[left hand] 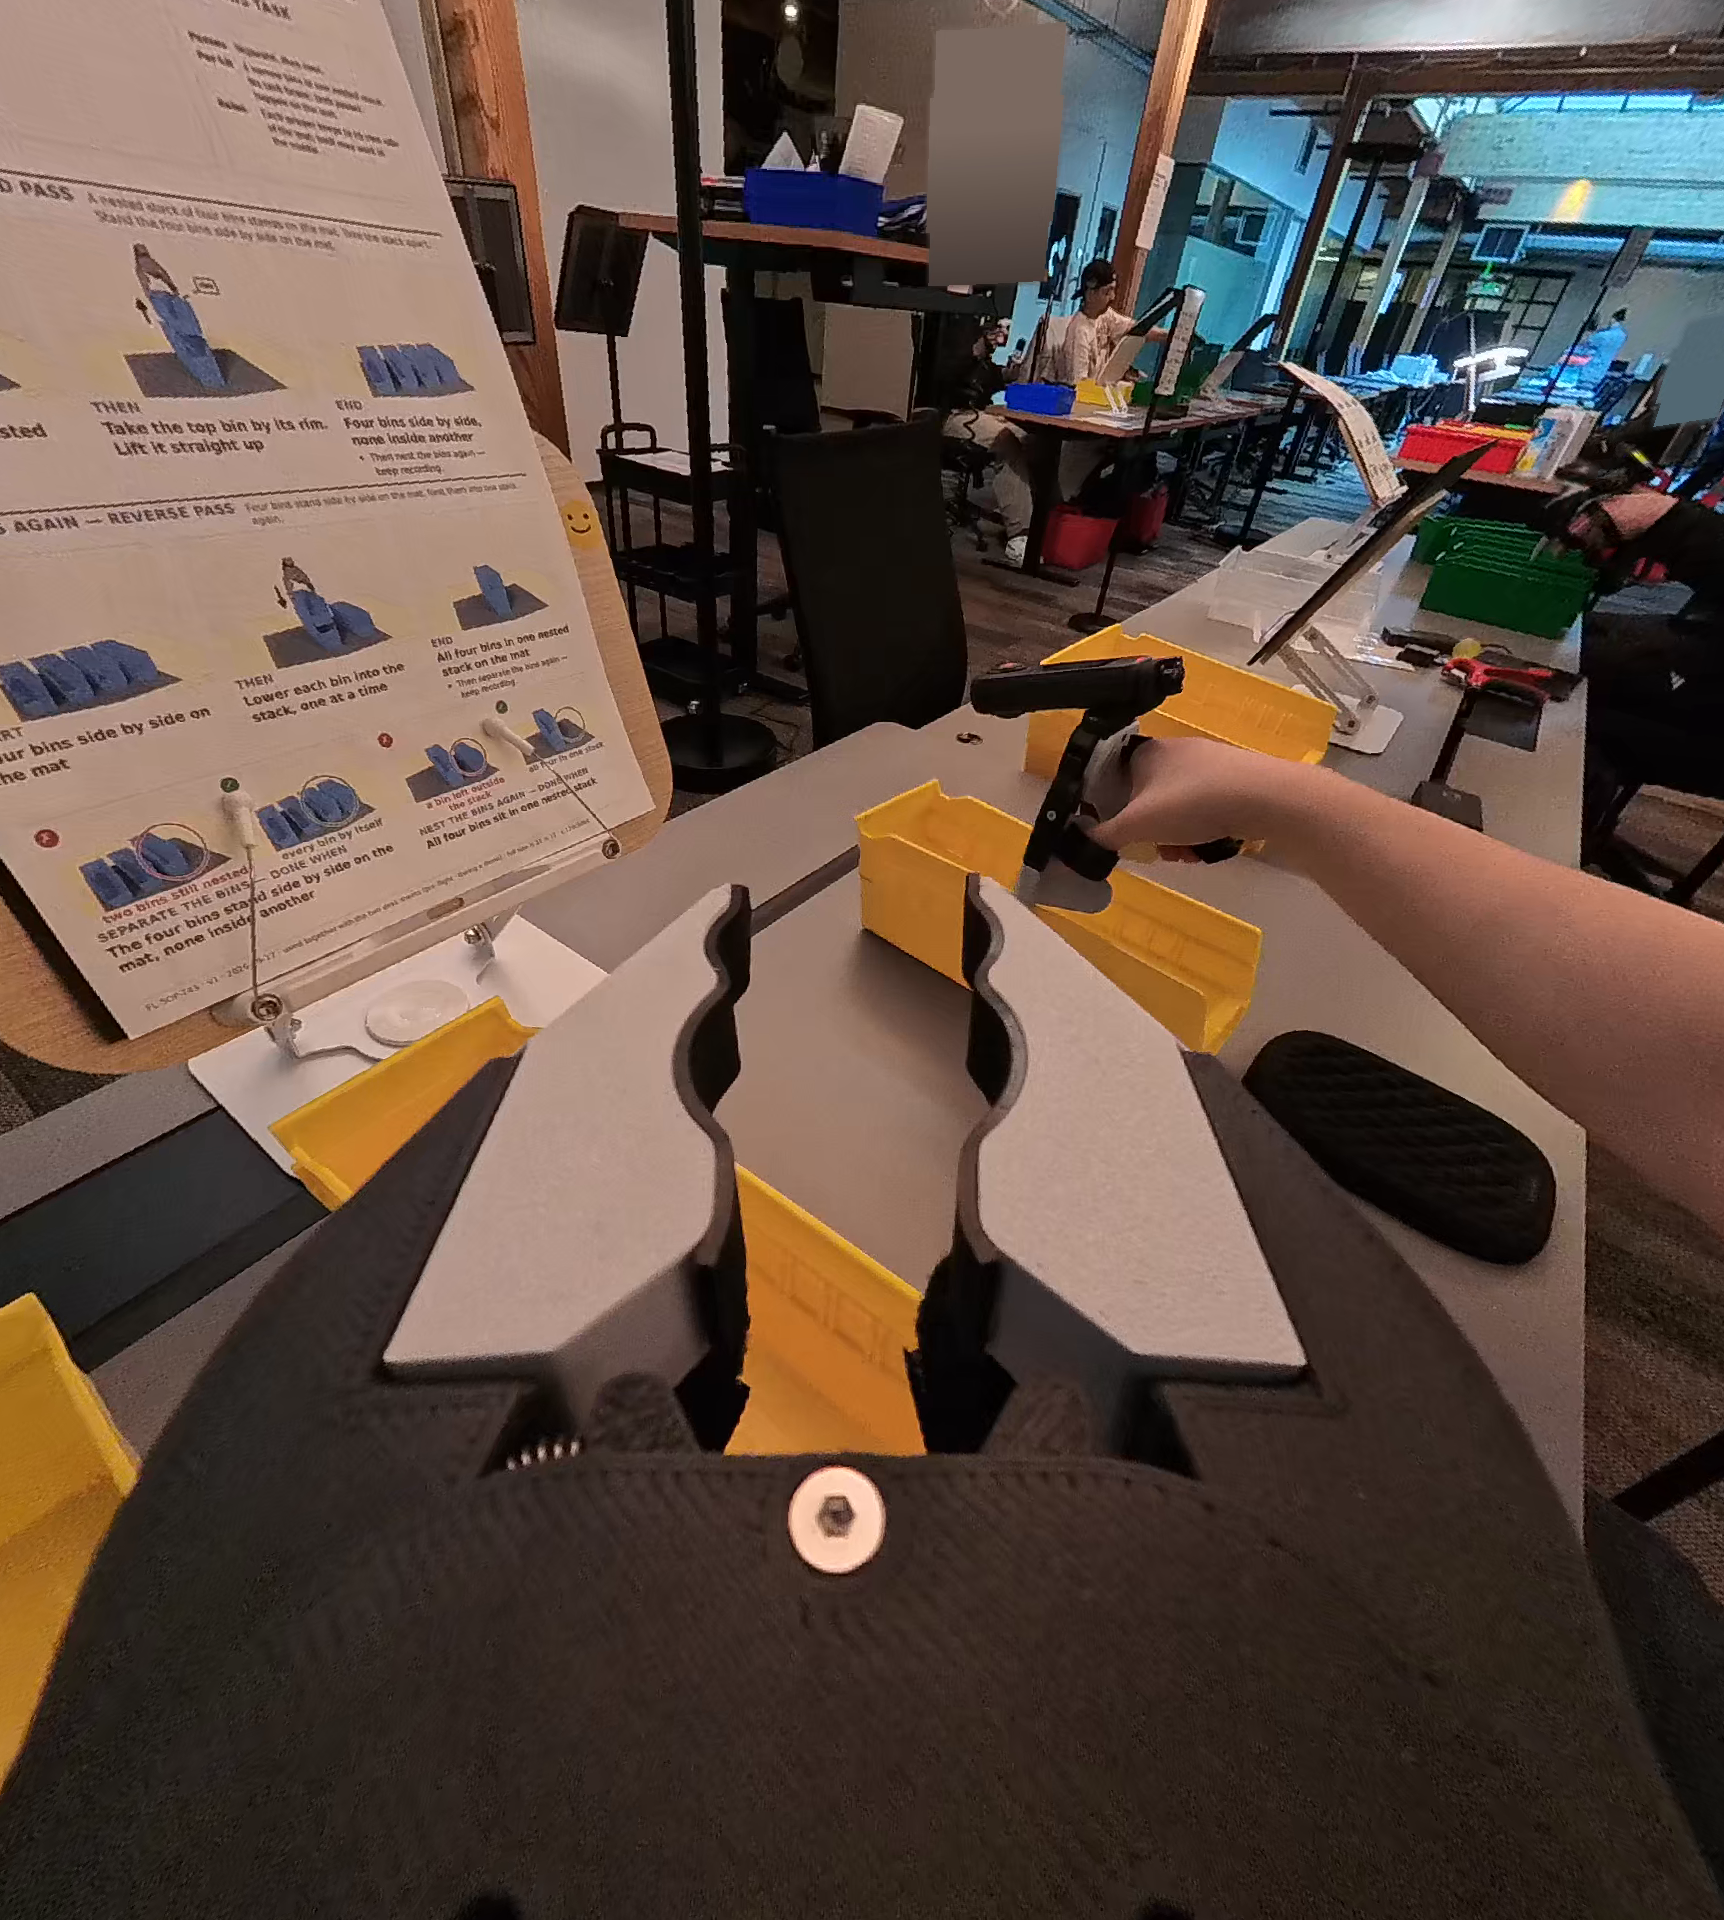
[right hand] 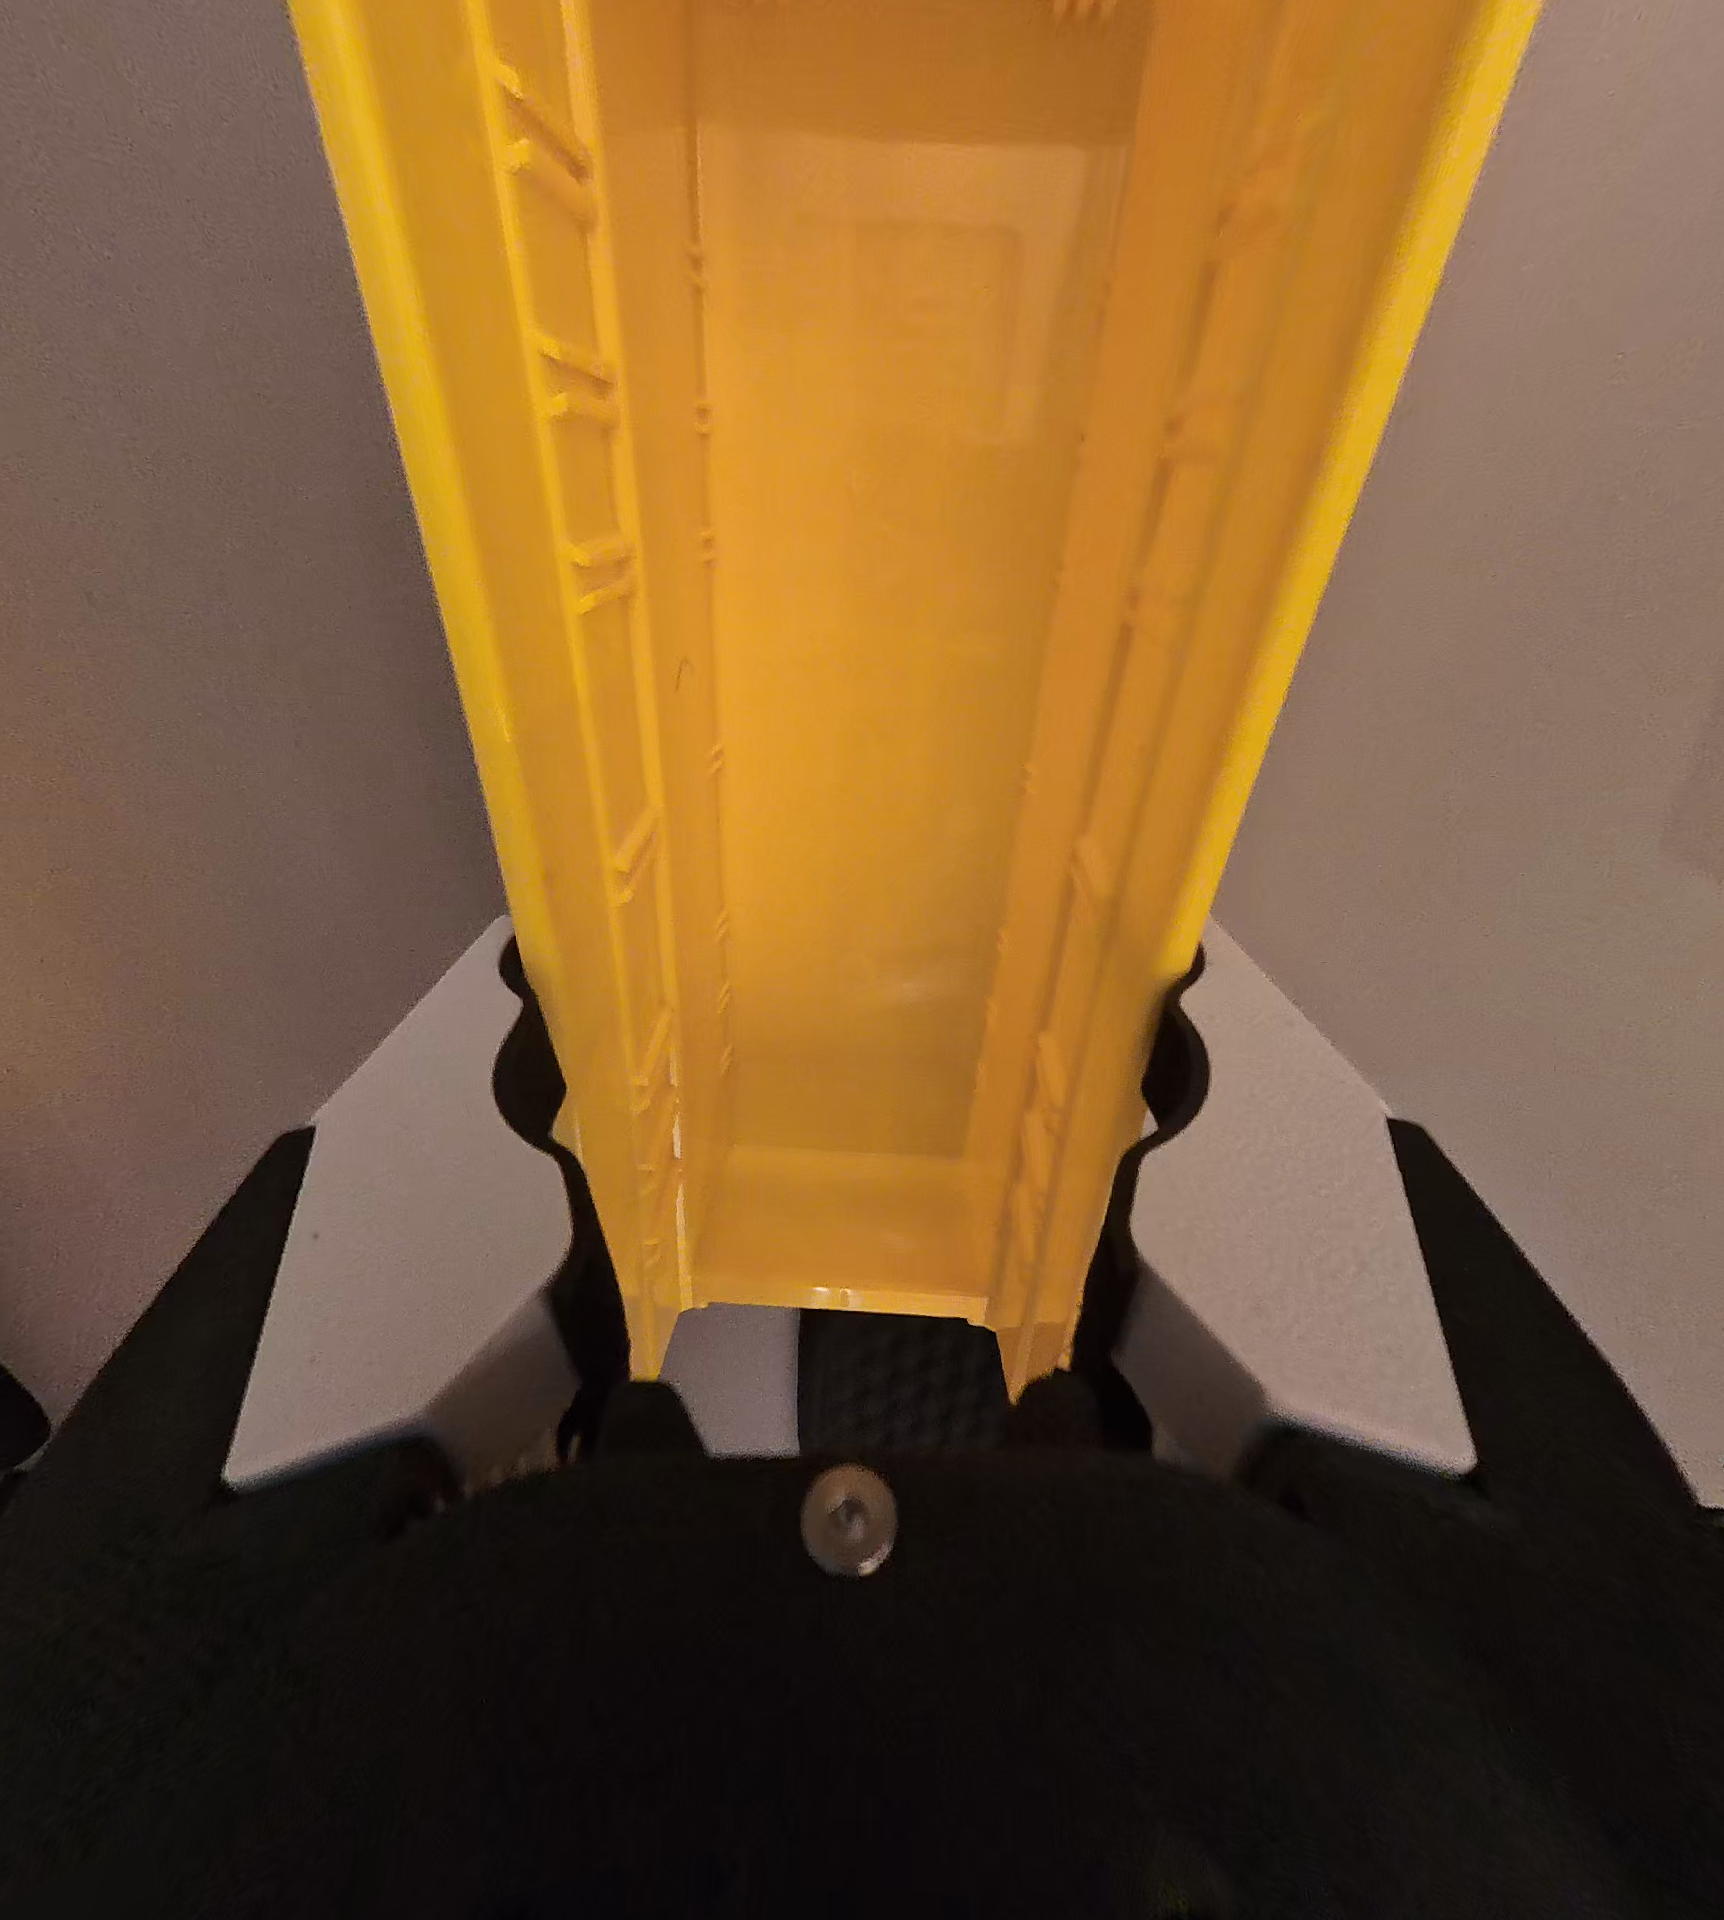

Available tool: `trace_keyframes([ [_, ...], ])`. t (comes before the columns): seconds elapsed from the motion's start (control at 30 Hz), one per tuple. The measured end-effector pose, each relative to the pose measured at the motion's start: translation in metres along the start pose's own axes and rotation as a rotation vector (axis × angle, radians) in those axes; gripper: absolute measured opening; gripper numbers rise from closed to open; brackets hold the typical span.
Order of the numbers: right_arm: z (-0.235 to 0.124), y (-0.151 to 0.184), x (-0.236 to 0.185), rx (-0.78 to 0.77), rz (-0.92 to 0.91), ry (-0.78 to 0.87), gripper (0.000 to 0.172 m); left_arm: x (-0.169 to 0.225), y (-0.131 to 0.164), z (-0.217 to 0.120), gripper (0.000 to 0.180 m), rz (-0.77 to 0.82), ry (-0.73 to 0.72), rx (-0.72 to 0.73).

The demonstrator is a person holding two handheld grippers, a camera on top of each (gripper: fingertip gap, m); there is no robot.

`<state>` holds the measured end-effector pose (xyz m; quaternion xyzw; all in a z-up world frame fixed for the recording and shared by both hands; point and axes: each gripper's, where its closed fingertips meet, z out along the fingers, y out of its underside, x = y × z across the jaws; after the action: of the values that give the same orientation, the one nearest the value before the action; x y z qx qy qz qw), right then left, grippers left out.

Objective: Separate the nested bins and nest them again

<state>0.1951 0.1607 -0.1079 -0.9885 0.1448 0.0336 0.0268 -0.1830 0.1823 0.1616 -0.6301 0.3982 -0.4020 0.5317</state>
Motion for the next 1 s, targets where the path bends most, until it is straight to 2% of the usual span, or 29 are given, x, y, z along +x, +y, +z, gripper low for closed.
trace_keyframes([
  [0.3, -0.014, 0.007, -0.010, 0.000, -0.007, -0.022, 0.111, 0.000, -0.002, -0.002, 0.039, -0.002, 0.004, 0.010],
  [0.5, -0.041, 0.014, -0.041, -0.006, -0.061, -0.019, 0.110, -0.001, -0.003, -0.005, 0.039, -0.005, 0.004, 0.019],
  [0.87, -0.132, 0.022, -0.194, 0.037, -0.222, -0.208, 0.111, -0.002, -0.007, -0.013, 0.039, -0.005, -0.002, 0.039],
  [1.0, -0.153, 0.023, -0.252, 0.037, -0.244, -0.277, 0.112, -0.003, -0.011, -0.018, 0.039, -0.013, -0.004, 0.066],
])
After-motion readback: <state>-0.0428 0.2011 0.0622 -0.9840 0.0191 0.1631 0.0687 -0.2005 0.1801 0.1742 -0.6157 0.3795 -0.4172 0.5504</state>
